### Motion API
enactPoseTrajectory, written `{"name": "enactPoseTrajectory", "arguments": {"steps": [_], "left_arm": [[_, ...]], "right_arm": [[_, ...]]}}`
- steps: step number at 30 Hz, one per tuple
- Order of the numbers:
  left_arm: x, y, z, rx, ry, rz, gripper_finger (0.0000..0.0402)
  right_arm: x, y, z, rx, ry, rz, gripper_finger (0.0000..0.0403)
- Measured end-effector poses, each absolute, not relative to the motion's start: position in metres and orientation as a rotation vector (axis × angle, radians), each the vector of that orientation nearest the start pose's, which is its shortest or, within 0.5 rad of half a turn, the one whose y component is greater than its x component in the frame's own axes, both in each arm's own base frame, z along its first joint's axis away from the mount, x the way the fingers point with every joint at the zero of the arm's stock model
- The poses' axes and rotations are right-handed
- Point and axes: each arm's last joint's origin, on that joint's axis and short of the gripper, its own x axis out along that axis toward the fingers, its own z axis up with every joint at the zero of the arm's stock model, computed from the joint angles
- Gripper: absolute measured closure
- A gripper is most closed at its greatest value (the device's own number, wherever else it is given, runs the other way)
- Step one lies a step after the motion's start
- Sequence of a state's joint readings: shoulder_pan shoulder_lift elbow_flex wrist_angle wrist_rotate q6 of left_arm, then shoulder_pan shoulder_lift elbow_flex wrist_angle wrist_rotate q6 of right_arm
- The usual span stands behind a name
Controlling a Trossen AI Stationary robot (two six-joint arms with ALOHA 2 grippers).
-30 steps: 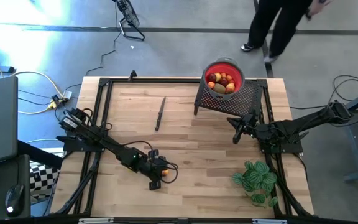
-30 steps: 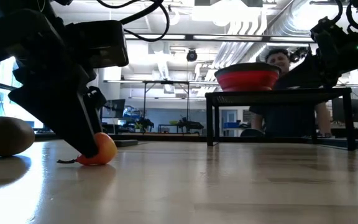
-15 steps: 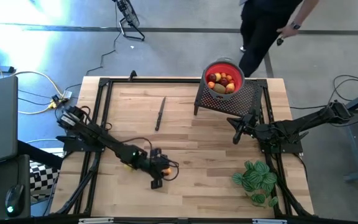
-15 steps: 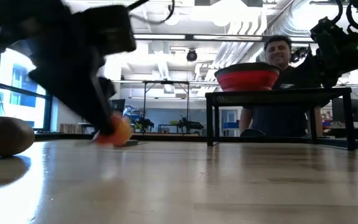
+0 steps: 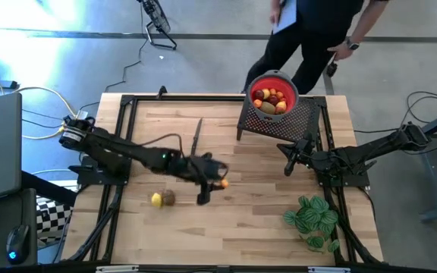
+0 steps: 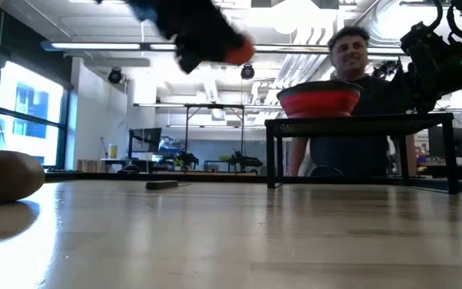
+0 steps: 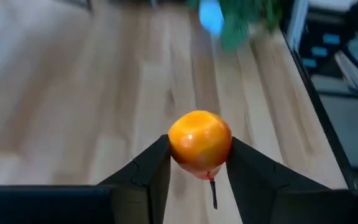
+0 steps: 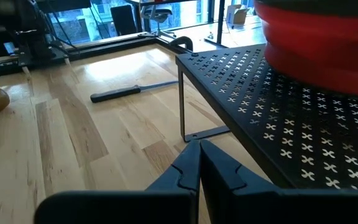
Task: Pick & Place Fruit
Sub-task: Put the orange pear into the red strainer bowl on the shelf
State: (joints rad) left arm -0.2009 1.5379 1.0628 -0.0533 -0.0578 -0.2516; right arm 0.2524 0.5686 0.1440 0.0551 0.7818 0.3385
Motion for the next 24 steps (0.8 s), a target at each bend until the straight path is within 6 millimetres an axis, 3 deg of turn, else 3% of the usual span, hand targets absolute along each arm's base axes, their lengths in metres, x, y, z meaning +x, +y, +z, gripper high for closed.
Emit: {"name": "enactPoseTrajectory", "arguments": {"steps": [6,11,18,24], "left_arm": [[0.351,-0.03,0.305,-0.128,0.391,-0.001,0.0265],[0.356,0.007,0.327,-0.121,0.326,0.093,0.0265],[0.352,0.053,0.331,-0.141,0.308,0.116,0.0265],[0.349,0.079,0.337,-0.157,0.239,0.087,0.0265]], "right_arm": [[0.129,0.012,0.168,0.141,0.232,-0.57,0.04],[0.129,0.012,0.167,0.141,0.233,-0.57,0.04],[0.129,0.012,0.168,0.148,0.228,-0.567,0.0401],[0.13,0.013,0.171,0.166,0.199,-0.559,0.0401]]}}
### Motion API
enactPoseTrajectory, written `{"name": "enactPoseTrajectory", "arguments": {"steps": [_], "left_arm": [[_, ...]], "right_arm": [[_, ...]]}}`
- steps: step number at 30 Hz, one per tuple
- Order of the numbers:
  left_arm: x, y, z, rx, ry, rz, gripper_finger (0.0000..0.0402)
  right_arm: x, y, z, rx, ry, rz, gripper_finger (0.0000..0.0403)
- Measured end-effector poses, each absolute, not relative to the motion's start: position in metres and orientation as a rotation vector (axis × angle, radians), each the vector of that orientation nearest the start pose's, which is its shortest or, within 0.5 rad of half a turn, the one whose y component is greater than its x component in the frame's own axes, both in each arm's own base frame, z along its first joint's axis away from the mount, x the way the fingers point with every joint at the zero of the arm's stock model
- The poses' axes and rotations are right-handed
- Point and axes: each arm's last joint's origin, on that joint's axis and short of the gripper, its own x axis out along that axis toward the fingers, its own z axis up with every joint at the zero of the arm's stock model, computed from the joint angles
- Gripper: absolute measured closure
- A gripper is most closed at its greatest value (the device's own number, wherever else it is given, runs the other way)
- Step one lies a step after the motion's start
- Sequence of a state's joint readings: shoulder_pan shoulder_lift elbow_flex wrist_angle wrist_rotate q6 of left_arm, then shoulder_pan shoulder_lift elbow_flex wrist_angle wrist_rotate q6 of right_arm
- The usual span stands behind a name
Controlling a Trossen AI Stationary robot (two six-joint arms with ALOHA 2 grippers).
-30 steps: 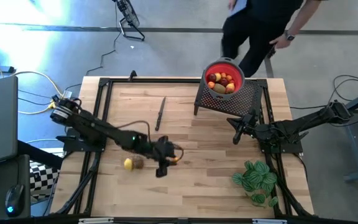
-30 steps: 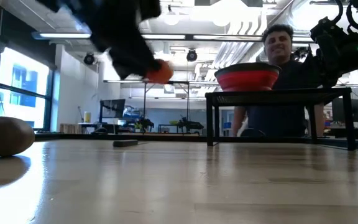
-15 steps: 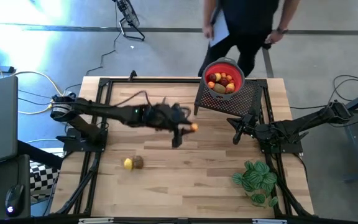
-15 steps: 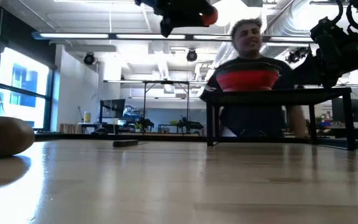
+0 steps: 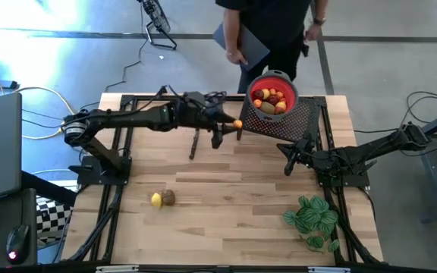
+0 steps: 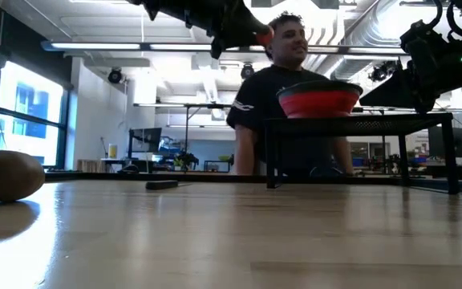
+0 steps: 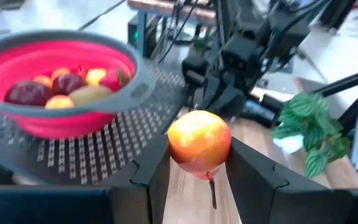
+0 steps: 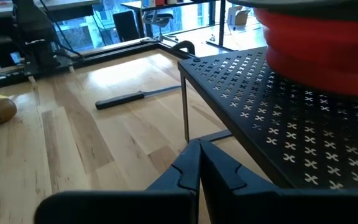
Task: Pick & Place Fruit
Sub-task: Put the orange pear into the red strainer bowl on the shelf
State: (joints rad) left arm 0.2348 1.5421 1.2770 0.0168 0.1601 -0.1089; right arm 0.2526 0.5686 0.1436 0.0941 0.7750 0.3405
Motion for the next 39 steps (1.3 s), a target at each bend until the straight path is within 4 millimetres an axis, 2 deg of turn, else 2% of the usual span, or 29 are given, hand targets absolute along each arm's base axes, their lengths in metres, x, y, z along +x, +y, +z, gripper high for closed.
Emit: {"name": "enactPoseTrajectory", "arguments": {"steps": [15,19,25,33,39], "left_arm": [[0.343,0.111,0.351,-0.084,0.101,0.139,0.0265],[0.349,0.121,0.347,-0.071,0.047,0.146,0.0265],[0.379,0.142,0.348,-0.079,0.069,0.118,0.0265],[0.424,0.174,0.377,-0.014,0.117,0.134,0.0265],[0.446,0.194,0.38,-0.023,0.138,0.156,0.0265]], "right_arm": [[0.13,0.013,0.171,0.168,0.194,-0.559,0.0401],[0.13,0.013,0.171,0.166,0.193,-0.561,0.0401],[0.13,0.013,0.171,0.165,0.193,-0.563,0.0401],[0.13,0.013,0.171,0.14,0.2,-0.562,0.0401],[0.13,0.012,0.17,0.131,0.212,-0.565,0.0401]]}}
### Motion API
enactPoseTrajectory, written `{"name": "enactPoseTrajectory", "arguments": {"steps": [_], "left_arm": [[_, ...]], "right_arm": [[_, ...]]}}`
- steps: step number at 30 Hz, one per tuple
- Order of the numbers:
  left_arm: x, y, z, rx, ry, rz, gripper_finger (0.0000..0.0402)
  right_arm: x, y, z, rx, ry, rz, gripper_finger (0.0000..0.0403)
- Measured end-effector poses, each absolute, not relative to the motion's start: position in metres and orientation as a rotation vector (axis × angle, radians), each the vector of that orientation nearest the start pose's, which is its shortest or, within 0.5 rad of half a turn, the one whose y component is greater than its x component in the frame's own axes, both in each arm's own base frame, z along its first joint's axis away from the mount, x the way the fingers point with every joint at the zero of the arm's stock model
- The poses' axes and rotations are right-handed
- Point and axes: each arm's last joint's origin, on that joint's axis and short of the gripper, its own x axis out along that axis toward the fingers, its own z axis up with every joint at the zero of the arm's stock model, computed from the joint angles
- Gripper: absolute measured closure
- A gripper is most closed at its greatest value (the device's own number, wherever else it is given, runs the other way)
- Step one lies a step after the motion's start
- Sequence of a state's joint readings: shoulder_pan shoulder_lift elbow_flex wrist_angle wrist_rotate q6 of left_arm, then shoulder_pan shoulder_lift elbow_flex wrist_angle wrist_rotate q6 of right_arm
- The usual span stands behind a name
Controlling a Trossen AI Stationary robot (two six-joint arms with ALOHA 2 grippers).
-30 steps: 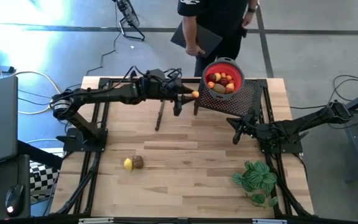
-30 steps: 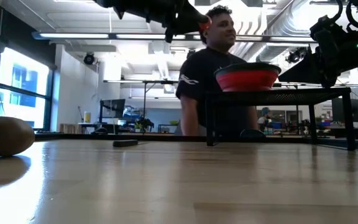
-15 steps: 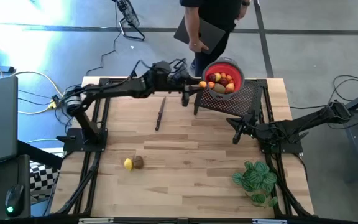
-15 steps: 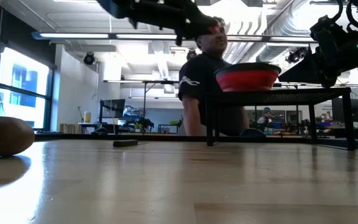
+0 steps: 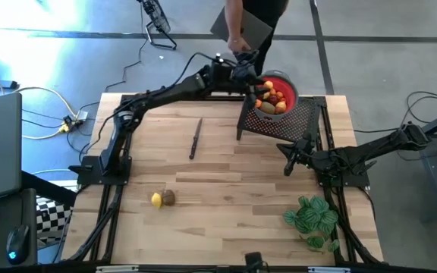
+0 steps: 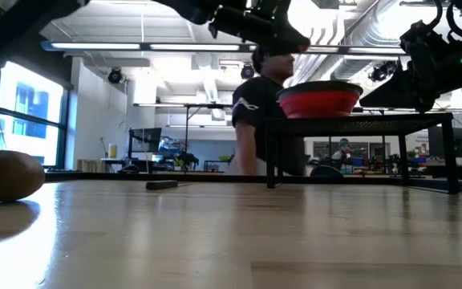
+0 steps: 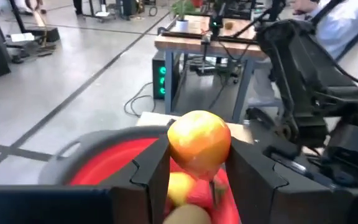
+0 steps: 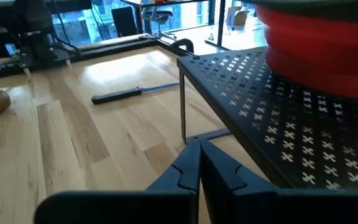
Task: Pick & Place Fruit
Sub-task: Put the orange pear into the red strainer bowl on the shelf
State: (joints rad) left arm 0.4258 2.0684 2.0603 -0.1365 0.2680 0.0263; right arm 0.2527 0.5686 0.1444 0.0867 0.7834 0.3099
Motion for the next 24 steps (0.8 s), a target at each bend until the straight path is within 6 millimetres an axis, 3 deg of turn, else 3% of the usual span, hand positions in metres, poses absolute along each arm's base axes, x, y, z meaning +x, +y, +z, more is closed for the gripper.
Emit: {"name": "enactPoseTrajectory", "arguments": {"steps": [14,24], "left_arm": [[0.469,0.207,0.341,-0.079,0.202,0.159,0.0265],[0.471,0.202,0.336,-0.091,0.235,0.152,0.0261]], "right_arm": [[0.13,0.012,0.17,0.126,0.22,-0.566,0.04],[0.13,0.012,0.17,0.126,0.22,-0.566,0.04]]}}
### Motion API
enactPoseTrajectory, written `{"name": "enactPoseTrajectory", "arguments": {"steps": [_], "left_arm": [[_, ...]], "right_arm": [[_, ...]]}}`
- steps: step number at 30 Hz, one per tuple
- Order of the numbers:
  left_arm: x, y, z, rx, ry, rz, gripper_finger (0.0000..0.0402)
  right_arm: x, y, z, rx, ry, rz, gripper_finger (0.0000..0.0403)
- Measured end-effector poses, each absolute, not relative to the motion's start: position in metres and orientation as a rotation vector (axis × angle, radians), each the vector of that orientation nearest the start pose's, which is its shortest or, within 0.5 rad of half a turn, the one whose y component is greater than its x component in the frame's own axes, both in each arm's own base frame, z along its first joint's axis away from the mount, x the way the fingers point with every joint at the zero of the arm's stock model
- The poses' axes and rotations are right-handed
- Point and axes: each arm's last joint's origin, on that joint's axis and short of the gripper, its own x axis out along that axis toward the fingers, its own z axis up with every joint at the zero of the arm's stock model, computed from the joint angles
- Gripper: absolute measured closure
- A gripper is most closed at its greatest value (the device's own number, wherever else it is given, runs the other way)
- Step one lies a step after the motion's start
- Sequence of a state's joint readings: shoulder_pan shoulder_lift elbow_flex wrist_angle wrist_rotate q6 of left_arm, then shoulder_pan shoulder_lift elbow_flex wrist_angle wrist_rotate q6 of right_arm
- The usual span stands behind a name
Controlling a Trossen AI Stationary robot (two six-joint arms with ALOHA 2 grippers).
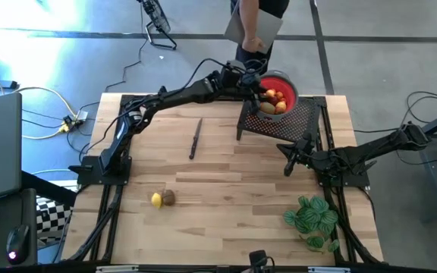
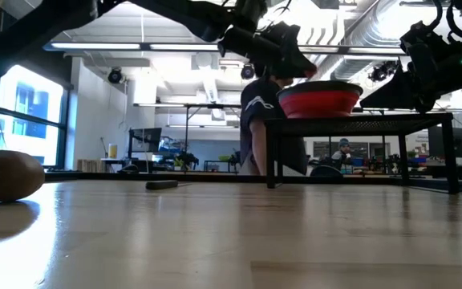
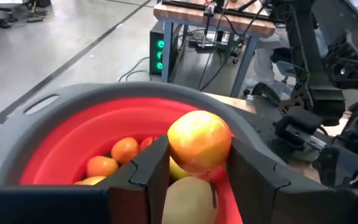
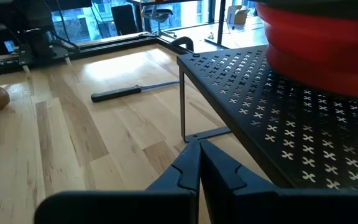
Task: Pick & Place Fruit
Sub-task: Put the orange pear into the red strainer bowl on the shelf, then put the yellow lemon into the red strainer bowl on the shelf
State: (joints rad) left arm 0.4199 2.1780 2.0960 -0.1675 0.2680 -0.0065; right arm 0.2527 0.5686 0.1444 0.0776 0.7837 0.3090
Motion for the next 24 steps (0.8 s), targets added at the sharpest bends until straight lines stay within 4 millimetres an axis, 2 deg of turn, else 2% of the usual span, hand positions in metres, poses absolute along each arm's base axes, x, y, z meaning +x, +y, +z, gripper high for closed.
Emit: {"name": "enactPoseTrajectory", "arguments": {"steps": [3,9,12,18,24], "left_arm": [[0.471,0.201,0.336,-0.074,0.24,0.147,0.0239],[0.473,0.196,0.335,-0.055,0.253,0.149,0.0169],[0.473,0.195,0.335,-0.056,0.252,0.149,0.0151],[0.469,0.197,0.341,-0.097,0.237,0.156,0.0154],[0.451,0.192,0.362,-0.071,0.282,0.135,0.0194]], "right_arm": [[0.13,0.012,0.169,0.125,0.22,-0.566,0.04],[0.13,0.012,0.169,0.125,0.22,-0.566,0.04],[0.13,0.012,0.169,0.125,0.22,-0.566,0.04],[0.13,0.012,0.169,0.125,0.22,-0.566,0.04],[0.13,0.012,0.17,0.126,0.22,-0.566,0.04]]}}
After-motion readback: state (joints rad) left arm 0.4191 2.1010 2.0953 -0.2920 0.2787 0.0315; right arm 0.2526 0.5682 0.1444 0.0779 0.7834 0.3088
